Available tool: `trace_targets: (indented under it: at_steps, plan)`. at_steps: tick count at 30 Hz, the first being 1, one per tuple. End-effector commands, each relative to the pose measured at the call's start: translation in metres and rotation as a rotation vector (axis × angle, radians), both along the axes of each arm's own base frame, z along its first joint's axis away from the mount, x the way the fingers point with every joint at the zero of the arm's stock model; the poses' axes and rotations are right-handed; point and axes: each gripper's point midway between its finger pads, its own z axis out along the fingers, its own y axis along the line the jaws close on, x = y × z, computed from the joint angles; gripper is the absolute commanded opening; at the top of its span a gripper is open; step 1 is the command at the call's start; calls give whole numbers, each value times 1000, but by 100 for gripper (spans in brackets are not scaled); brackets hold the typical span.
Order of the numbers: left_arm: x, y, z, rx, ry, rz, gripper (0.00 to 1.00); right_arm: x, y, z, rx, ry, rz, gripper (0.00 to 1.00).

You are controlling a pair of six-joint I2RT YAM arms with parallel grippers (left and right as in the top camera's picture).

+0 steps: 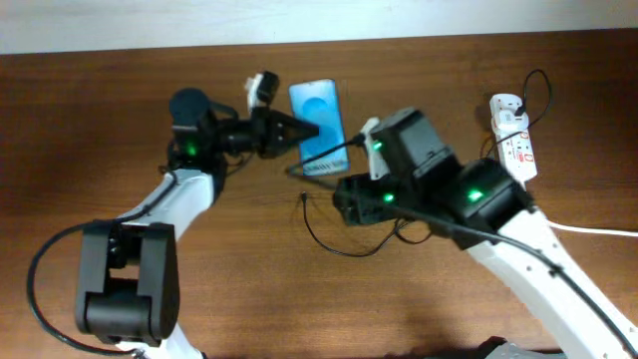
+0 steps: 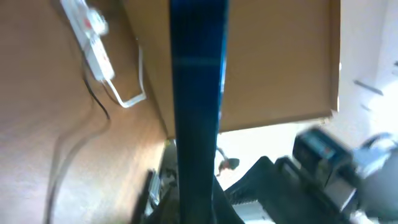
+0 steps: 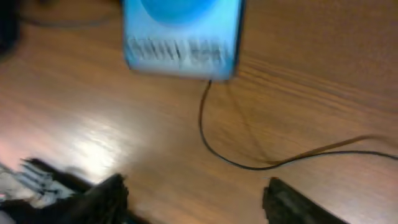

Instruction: Plug charger to phone and switch on socket

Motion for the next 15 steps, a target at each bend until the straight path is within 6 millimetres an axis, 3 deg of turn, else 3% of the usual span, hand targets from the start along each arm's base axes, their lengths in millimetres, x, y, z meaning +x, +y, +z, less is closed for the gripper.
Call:
trace_targets:
  at_steps: [1, 2, 6, 8, 12, 15]
  plan:
    - [40, 62, 5, 3, -77, 213, 0, 6, -2, -38, -171, -16, -17, 84]
    - [49, 89, 4, 9, -94, 274, 0, 9, 4, -49, -178, -11, -9, 86]
    - [64, 162, -15, 34, -11, 437, 0, 39, 29, -98, -187, 1, -7, 85]
    - [62, 185, -33, 50, 57, 484, 0, 53, 44, -120, -183, -1, 0, 84]
    - [54, 200, -56, 76, 122, 512, 0, 71, 74, -159, -175, -11, 27, 82]
    - [50, 200, -63, 83, 149, 512, 0, 70, 82, -194, -214, 24, 44, 69]
